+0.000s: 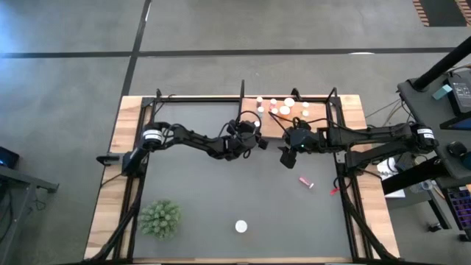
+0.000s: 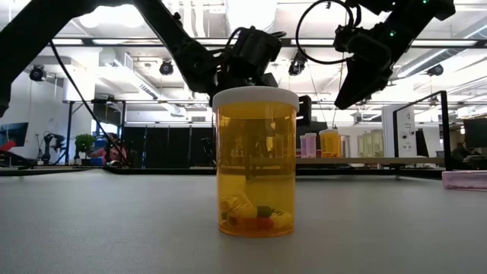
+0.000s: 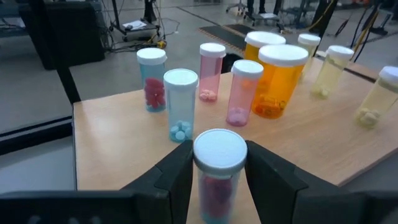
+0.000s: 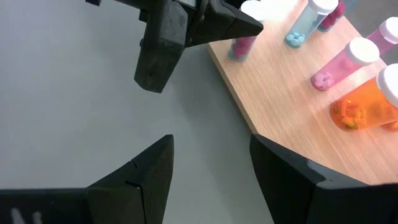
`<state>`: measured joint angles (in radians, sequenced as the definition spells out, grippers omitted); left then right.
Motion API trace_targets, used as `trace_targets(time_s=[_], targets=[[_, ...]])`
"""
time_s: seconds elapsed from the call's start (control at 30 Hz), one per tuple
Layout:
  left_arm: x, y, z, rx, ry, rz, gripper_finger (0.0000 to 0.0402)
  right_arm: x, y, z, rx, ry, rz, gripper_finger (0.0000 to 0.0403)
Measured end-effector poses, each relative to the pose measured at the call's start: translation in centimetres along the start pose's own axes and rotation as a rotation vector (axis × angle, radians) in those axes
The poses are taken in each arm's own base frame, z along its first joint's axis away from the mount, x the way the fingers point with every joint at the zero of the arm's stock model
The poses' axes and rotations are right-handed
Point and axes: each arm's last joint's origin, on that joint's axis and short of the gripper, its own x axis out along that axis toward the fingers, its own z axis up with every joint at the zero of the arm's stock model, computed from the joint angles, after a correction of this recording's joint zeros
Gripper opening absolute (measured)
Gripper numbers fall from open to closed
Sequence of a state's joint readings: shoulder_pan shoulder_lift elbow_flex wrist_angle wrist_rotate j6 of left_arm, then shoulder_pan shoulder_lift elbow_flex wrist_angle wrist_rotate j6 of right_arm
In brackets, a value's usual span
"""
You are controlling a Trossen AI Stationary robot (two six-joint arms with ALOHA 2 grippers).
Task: Pick and place medicine bottles onto shelf by color
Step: Put the blue pill bottle on the shelf aligned with the other blue pill bottles, then put the pink pill bottle on the shelf aligned with the other pink pill bottles
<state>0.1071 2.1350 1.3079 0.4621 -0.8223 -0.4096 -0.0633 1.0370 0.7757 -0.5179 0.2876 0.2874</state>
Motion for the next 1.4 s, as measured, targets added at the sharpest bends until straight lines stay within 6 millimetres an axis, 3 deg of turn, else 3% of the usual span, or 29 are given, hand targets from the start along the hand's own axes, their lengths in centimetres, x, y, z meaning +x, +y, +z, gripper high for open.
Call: trace_targets(time_s=[1.07, 1.4], targets=[[0.05, -0.57, -0.63, -0.033, -0.007, -0.059, 0.0124, 0.00, 0.01, 0.03, 0.001, -0.003, 0.001, 0.0203], [0.00, -0.61, -0.64, -0.037, -0.008, -0.063, 0.0173, 0.00, 0.01, 0.03, 0.001, -0.003, 0.001, 0.0203]])
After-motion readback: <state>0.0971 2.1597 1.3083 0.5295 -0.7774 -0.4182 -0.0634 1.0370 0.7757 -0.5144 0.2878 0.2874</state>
